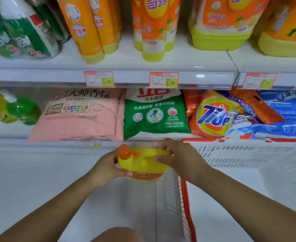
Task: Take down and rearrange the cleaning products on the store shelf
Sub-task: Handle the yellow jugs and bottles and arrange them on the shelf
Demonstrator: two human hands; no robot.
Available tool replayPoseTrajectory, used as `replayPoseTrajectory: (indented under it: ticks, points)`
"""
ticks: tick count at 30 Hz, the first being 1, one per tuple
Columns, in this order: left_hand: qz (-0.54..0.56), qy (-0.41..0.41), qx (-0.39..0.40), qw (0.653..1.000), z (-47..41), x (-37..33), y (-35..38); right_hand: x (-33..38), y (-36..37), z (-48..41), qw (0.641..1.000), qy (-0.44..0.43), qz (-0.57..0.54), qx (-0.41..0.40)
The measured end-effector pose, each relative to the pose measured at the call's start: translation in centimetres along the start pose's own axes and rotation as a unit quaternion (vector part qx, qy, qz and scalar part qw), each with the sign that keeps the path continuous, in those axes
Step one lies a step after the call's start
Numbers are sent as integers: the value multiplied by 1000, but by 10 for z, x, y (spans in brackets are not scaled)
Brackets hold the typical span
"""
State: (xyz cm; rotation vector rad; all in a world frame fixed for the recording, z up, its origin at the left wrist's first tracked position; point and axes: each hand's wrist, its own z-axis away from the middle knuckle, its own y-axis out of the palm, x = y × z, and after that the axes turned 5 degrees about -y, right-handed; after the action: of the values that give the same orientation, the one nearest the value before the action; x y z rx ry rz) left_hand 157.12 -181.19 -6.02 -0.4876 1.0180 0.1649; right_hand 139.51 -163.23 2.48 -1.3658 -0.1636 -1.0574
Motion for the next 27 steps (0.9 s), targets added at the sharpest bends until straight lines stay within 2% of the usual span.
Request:
replayPoseTrajectory:
  ticks: [4,10,15,18,21,23,27]
  points:
    - [-16,9,-24,1000,-15,36,10,-18,41,-18,998,35,35,41]
    - [-21,-25,-32,999,-35,62,22,-26,66,-30,989,59,125,54]
    - [-134,-67,-18,989,-34,31,19,-21,61,-27,986,75,129,71]
    - [-240,-69,27,968,-19,-22,9,-13,32,-6,998,28,53,7]
    - [-301,6,-2,954,0,-90,5,-12,-13,18,993,-26,-8,-115]
    - [-311,97,-55,944,14,-141,12,-14,-47,30,979,-51,-42,-193]
    - [-352,285,-166,876,18,-238,39,-18,-120,44,947,-93,-27,-306]
